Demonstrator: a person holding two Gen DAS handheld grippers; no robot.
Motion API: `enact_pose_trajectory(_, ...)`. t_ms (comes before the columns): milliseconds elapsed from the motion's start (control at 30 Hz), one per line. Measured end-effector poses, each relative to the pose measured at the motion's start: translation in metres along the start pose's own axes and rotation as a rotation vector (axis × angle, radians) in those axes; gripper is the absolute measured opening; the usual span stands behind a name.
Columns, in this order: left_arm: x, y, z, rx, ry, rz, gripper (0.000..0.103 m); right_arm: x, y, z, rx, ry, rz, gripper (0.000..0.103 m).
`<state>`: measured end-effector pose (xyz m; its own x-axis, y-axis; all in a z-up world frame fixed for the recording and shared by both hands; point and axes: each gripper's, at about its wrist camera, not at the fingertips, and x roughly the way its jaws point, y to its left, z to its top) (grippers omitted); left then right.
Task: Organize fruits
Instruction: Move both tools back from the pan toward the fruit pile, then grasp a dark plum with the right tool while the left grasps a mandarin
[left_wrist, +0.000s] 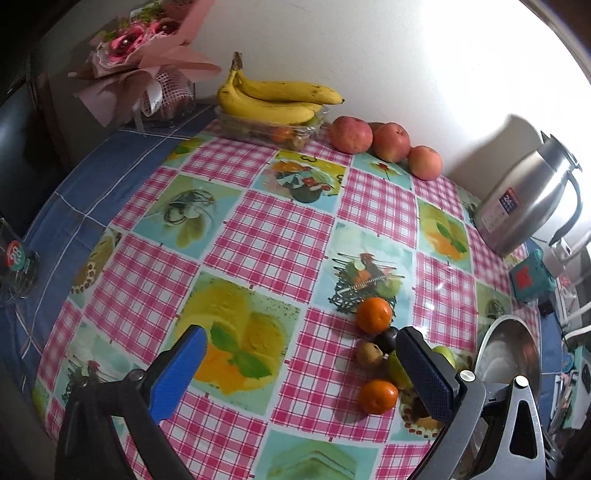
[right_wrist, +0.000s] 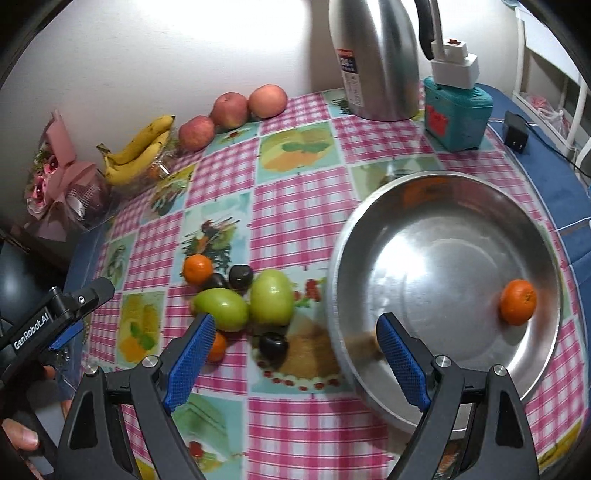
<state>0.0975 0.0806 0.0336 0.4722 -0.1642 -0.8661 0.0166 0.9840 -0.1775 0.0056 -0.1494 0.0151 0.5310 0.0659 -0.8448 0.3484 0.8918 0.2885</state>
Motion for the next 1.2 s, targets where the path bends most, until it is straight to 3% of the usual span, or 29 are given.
enact_pose_trajectory(167, 0.005, -0.004, -0.003, 0.02, 0.035, -0.069, 0.103, 0.0, 0.007, 0.0, -0.015, -0.004, -0.012, 0.089)
enact_pose_trajectory(433, 0.012, -0.019, -0.007, 0.054, 0.058, -0.113, 0.102, 0.006, 0.013, 0.001, -0.053, -0.02, 0.002, 0.089)
enact_pose_trajectory(500, 0.018, -0.02, -0.01, 0.051, 0.09, -0.132, 0.099, 0.01, 0.017, 0.001, -0.076, -0.011, -0.003, 0.089)
enact_pose_trajectory(567, 0.025, -0.02, -0.013, 0.042, 0.129, -0.148, 0.09, 0.013, 0.02, 0.0, -0.092, 0.005, -0.006, 0.089)
enact_pose_trajectory(633, 0.03, -0.021, -0.017, 0.05, 0.155, -0.136, 0.085, 0.016, 0.024, -0.002, -0.109, 0.019, -0.007, 0.084)
enact_pose_trajectory(700, 0.033, -0.022, -0.019, 0.054, 0.172, -0.137, 0.082, 0.02, 0.027, -0.004, -0.125, 0.031, -0.01, 0.069)
enact_pose_trajectory(867, 0.04, -0.03, -0.027, 0.056, 0.238, -0.207, 0.075, 0.034, 0.033, -0.009, -0.148, 0.083, 0.0, 0.057)
enact_pose_trajectory(1200, 0.062, -0.044, -0.04, 0.075, 0.345, -0.241, 0.064, 0.062, 0.033, -0.015, -0.162, 0.166, -0.037, 0.049)
